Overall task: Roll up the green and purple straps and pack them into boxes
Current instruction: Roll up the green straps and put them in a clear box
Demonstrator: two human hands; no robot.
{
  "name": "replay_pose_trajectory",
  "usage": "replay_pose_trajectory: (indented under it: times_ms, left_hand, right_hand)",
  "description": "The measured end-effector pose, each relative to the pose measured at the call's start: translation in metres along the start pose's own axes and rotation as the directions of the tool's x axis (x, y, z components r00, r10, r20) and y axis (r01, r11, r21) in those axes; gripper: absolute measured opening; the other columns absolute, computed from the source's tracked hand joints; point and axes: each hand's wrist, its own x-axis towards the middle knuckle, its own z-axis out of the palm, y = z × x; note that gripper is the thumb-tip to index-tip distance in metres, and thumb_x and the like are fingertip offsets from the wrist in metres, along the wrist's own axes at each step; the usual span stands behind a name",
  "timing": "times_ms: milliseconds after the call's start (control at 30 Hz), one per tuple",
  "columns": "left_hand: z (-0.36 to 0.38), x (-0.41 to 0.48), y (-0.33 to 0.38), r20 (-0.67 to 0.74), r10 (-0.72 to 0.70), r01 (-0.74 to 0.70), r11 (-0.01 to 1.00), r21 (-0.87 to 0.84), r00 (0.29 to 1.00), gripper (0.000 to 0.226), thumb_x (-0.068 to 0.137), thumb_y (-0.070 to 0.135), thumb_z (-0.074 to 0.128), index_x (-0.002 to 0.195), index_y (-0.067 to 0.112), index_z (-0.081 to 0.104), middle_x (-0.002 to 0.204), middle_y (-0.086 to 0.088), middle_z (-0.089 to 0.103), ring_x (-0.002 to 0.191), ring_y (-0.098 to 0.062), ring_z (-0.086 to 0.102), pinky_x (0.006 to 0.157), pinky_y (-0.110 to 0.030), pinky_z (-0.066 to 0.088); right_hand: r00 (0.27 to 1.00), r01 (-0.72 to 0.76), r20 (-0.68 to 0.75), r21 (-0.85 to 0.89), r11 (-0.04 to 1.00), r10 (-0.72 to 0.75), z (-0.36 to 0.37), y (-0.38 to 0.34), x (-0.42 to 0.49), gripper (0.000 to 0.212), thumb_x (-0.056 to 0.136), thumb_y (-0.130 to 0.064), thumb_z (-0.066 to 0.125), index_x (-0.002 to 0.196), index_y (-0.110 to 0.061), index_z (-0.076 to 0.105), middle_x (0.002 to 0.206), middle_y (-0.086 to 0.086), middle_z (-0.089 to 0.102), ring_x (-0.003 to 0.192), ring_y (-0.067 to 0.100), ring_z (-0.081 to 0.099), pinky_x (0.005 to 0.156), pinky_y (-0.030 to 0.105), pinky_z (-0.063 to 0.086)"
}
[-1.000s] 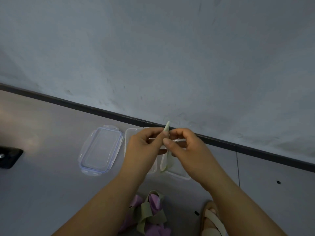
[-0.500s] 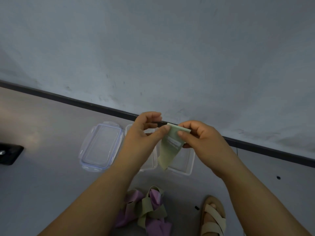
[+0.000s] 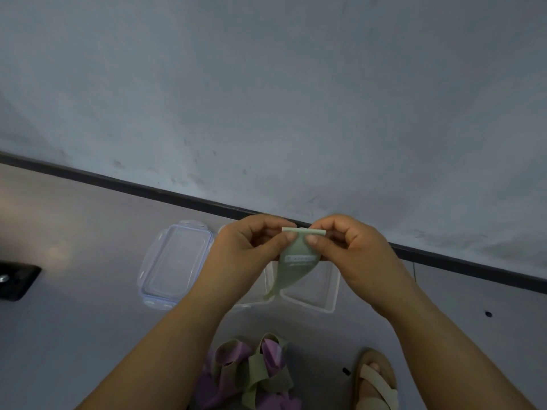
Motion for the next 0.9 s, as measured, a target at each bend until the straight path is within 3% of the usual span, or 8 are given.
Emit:
replay_pose_trajectory:
  times_ms: [200, 400, 567, 667, 733, 900]
  left_hand:
    - [-0.003, 0.001, 0.0, 0.009, 0.004, -0.005, 0.997, 0.078, 1.0, 0.01, 0.084, 0.01, 0.062, 0.088, 0.016, 0.068, 0.084, -0.007, 0.073, 0.079, -0.021, 0.07, 0.07, -0.033, 0.059]
    - [-0.002, 0.0, 0.007, 0.021, -0.017, 0.018, 0.998, -0.057, 1.0, 0.018, 0.086, 0.003, 0.058, 0.088, 0.018, 0.068, 0.076, 0.001, 0.073, 0.073, -0.013, 0.07, 0.062, -0.024, 0.057]
    - [-0.005, -0.004, 0.007, 0.077, -0.005, 0.011, 0.997, -0.072, 0.997, 0.027, 0.088, -0.006, 0.051, 0.086, 0.013, 0.069, 0.079, 0.002, 0.074, 0.077, -0.012, 0.07, 0.065, -0.024, 0.056]
    - [-0.003, -0.004, 0.007, 0.076, -0.001, 0.007, 0.997, -0.078, 0.997, 0.008, 0.076, 0.013, 0.065, 0.082, 0.013, 0.07, 0.076, -0.001, 0.073, 0.074, -0.013, 0.07, 0.065, -0.026, 0.057]
    - [-0.002, -0.003, 0.007, 0.052, -0.009, 0.013, 0.997, -0.079, 0.999, 0.015, 0.066, 0.021, 0.067, 0.078, 0.014, 0.071, 0.072, -0.001, 0.073, 0.069, -0.013, 0.069, 0.063, -0.023, 0.057]
    - [-0.001, 0.001, 0.001, 0.001, -0.042, 0.042, 0.999, -0.015, 0.999, 0.017, 0.073, 0.006, 0.07, 0.084, 0.019, 0.071, 0.07, 0.002, 0.073, 0.069, -0.012, 0.07, 0.062, -0.02, 0.056]
  right_hand:
    - [0.999, -0.004, 0.049, 0.08, 0.997, 0.0, -0.002, -0.004, 0.0, 0.011, 0.088, -0.019, 0.057, 0.09, -0.029, 0.062, 0.08, -0.007, 0.071, 0.074, 0.004, 0.067, 0.066, 0.017, 0.055]
    - [0.995, -0.017, 0.099, 0.236, 0.971, -0.007, -0.005, -0.01, -0.002, 0.022, 0.09, -0.006, 0.052, 0.091, -0.025, 0.064, 0.086, 0.002, 0.072, 0.078, 0.009, 0.068, 0.064, 0.017, 0.054]
    - [0.995, 0.101, 0.014, 0.048, 0.994, -0.102, -0.002, -0.005, -0.002, 0.028, 0.09, -0.005, 0.052, 0.083, -0.029, 0.065, 0.086, -0.013, 0.069, 0.078, 0.007, 0.066, 0.069, 0.024, 0.056]
    - [0.988, 0.152, -0.006, -0.038, 0.988, -0.153, 0.0, -0.003, -0.002, 0.032, 0.09, -0.007, 0.053, 0.082, -0.036, 0.063, 0.088, -0.015, 0.066, 0.081, 0.009, 0.064, 0.072, 0.03, 0.055]
    - [0.986, 0.169, 0.005, -0.064, 0.984, -0.169, 0.001, -0.002, -0.003, 0.032, 0.091, -0.008, 0.053, 0.083, -0.037, 0.063, 0.089, -0.017, 0.065, 0.083, 0.008, 0.064, 0.074, 0.029, 0.055]
    - [0.992, 0.121, 0.034, -0.073, 0.99, -0.119, 0.001, 0.0, -0.002, 0.029, 0.091, -0.011, 0.052, 0.084, -0.037, 0.062, 0.09, -0.013, 0.066, 0.086, 0.007, 0.064, 0.075, 0.033, 0.056]
